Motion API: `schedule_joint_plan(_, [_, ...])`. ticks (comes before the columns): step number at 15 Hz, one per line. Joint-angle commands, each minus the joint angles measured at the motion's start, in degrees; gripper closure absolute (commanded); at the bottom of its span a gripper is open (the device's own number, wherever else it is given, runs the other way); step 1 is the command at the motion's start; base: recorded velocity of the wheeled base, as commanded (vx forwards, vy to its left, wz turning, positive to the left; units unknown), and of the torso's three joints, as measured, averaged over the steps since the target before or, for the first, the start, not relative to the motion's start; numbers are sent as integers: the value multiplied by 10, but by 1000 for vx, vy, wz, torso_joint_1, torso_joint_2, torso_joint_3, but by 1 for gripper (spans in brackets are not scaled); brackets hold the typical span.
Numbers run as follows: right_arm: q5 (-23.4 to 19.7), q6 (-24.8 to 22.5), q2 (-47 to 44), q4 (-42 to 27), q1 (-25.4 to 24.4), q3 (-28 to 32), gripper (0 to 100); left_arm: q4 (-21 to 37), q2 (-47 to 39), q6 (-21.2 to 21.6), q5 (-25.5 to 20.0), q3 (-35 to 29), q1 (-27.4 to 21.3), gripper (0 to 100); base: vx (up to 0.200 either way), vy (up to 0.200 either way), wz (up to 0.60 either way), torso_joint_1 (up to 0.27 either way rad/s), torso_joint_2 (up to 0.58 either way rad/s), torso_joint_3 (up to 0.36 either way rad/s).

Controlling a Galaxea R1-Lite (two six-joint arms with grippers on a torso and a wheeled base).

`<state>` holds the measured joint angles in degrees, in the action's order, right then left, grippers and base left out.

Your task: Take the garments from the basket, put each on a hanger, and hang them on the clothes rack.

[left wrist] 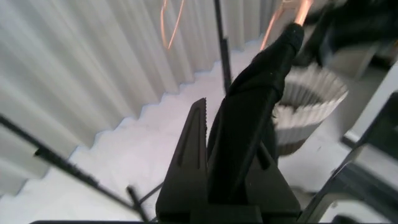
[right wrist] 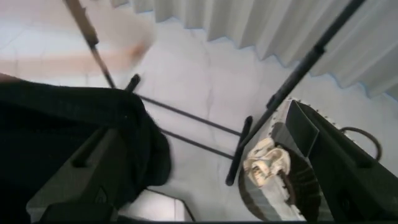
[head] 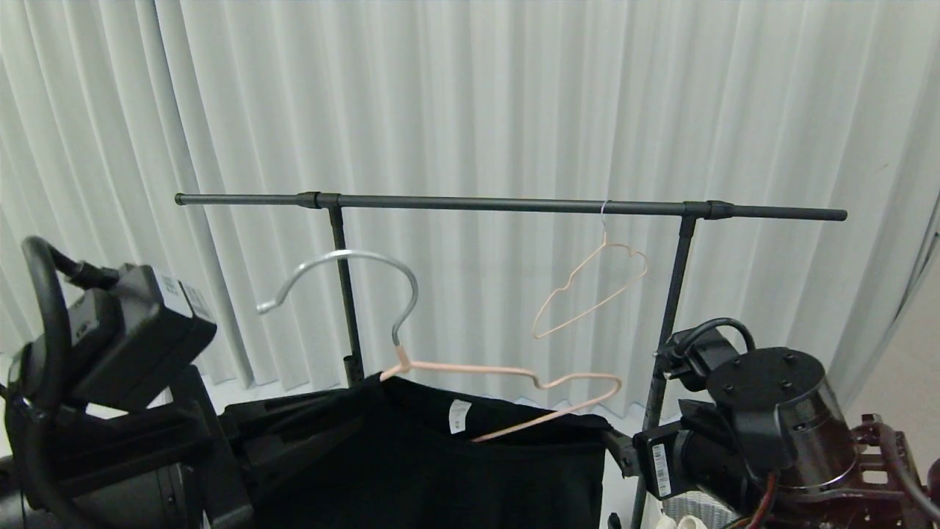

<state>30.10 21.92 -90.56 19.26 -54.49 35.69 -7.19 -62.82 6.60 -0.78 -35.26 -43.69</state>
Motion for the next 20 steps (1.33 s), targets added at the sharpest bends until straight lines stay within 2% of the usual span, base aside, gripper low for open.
schedule_joint_plan(1, [0, -14, 46, 0, 29, -9, 0, 0, 3, 11, 0, 42, 4, 100, 0, 0, 0, 0, 0, 0])
schedule_joint_plan(4, [-4, -33, 82, 0, 49, -15, 0, 0, -9, 11, -1, 58, 4, 100, 0, 0, 0, 0, 0, 0])
schedule_joint_plan(10, [-12, -73, 146, -4, 40, -23, 0, -3, -68, 0, 4, 60, 4, 100, 0, 0, 0, 0, 0, 0])
schedule_joint_plan(14, [-82, -118, 183, -26, -30, -35, 0, -5, -61, -106, 7, 25, -25, 100, 0, 0, 0, 0, 0, 0])
schedule_joint_plan(18, [-116, -184, 181, -25, -98, -39, 0, -26, -63, -117, 7, 17, -29, 100, 0, 0, 0, 0, 0, 0])
schedule_joint_plan(20, [-122, -196, 182, -25, -144, -36, 0, -36, -63, -114, 5, 25, -30, 100, 0, 0, 0, 0, 0, 0])
